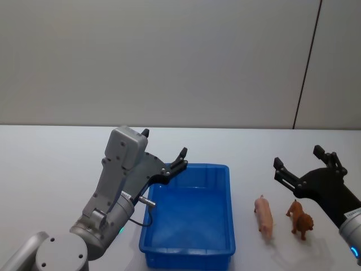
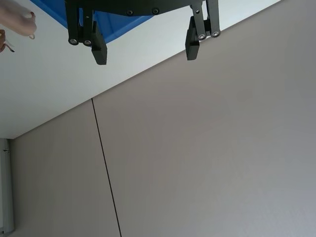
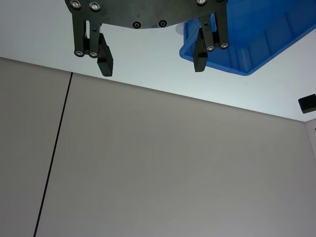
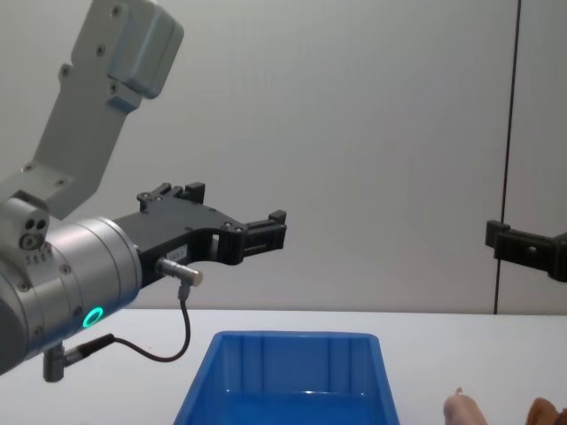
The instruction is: Pick up the two dolls from the table and place them into the box.
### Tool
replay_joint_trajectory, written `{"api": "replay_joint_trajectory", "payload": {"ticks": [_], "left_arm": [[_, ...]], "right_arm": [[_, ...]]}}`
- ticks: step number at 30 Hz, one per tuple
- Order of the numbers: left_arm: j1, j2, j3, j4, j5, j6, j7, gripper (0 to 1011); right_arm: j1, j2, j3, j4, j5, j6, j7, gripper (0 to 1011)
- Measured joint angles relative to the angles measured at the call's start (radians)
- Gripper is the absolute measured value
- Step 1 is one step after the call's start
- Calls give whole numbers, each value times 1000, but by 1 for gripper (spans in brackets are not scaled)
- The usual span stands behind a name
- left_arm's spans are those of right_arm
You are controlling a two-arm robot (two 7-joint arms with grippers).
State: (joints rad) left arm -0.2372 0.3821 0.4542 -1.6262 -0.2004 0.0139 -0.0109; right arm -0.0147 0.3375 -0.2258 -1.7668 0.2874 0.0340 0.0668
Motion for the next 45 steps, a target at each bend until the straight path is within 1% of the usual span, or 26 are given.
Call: {"api": "replay_joint_trajectory", "payload": {"ticks": [45], "left_arm": [[0, 0, 0, 0, 0, 0, 0, 1001]], "right_arm": [[0, 0, 0, 0, 0, 0, 0, 1001]]}}
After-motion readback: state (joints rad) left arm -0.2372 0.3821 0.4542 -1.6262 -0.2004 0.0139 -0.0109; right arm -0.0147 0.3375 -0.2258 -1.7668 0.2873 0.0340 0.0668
